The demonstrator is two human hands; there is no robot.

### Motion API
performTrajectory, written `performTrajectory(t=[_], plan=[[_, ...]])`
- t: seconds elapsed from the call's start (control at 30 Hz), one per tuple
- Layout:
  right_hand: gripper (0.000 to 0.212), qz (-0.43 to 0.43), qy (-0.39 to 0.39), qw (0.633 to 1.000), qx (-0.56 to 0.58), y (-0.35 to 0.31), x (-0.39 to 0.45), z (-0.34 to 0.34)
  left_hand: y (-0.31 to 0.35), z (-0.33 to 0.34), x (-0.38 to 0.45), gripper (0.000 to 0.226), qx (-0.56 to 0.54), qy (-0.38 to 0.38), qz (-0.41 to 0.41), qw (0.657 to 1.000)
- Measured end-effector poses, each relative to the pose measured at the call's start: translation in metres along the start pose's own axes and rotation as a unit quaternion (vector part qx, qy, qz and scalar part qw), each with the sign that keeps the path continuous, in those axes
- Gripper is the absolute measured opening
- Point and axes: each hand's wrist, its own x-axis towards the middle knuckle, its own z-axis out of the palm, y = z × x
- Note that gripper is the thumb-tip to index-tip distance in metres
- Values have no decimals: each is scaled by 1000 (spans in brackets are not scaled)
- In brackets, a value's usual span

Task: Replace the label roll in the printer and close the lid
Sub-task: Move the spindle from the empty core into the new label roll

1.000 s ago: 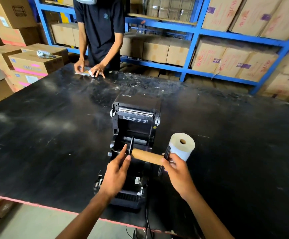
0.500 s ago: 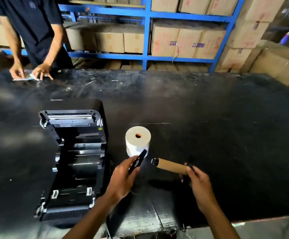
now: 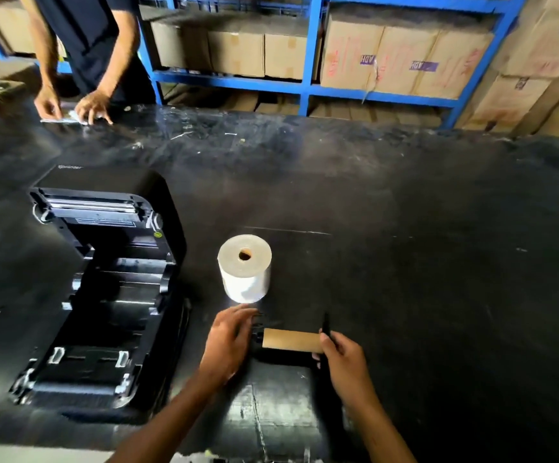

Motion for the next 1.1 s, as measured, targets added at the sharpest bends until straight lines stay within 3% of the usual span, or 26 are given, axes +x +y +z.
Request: performTrajectory(t=[0.07, 0.13, 0.2, 0.3, 0.4, 0.47, 0.57, 0.63, 0.8, 0.9, 0.97, 1.03, 1.1], plan=[[28, -10, -22, 1000, -13, 2, 0, 4, 14, -7, -3, 13, -176, -79, -167, 967], [32, -11, -54, 998, -25, 2, 0, 10, 24, -19, -5, 7, -177, -197, -157, 951], [33, -11, -70, 997, -30, 1, 3, 10, 31, -31, -5, 7, -112, -249, -131, 953], [30, -7, -29, 999, -21, -1, 15, -8, 21, -56, 2, 11, -133, -192, -158, 959], [34, -20, 23, 998, -48, -4, 23, -32, 4, -80, 11, 8, -200, -43, -185, 961], [41, -42, 21, 993, -106, -7, 21, -36, 0, -77, 13, 10, -216, 13, -193, 957], [41, -64, -41, 973, -219, -6, 9, -15, 3, -47, 5, 10, -157, -58, -176, 970], [40, -59, -63, 968, -236, 2, 1, 4, 2, -25, 0, 14, -120, -105, -174, 972], [21, 9, -31, 968, -248, 11, -8, 28, -9, -5, -8, 19, -43, -171, -149, 973], [37, 24, -17, 954, -297, 9, -6, 25, -13, -9, -8, 17, -76, -171, -150, 971], [31, -20, 33, 957, -289, -7, -1, 22, -14, -14, -1, 12, -94, -132, -139, 977], [24, -80, 84, 968, -222, -31, 10, 27, -14, -21, 12, 10, -105, -31, -143, 984], [24, -137, 86, 972, -168, -61, 25, 44, -14, -29, 29, 7, -126, 57, -193, 971]])
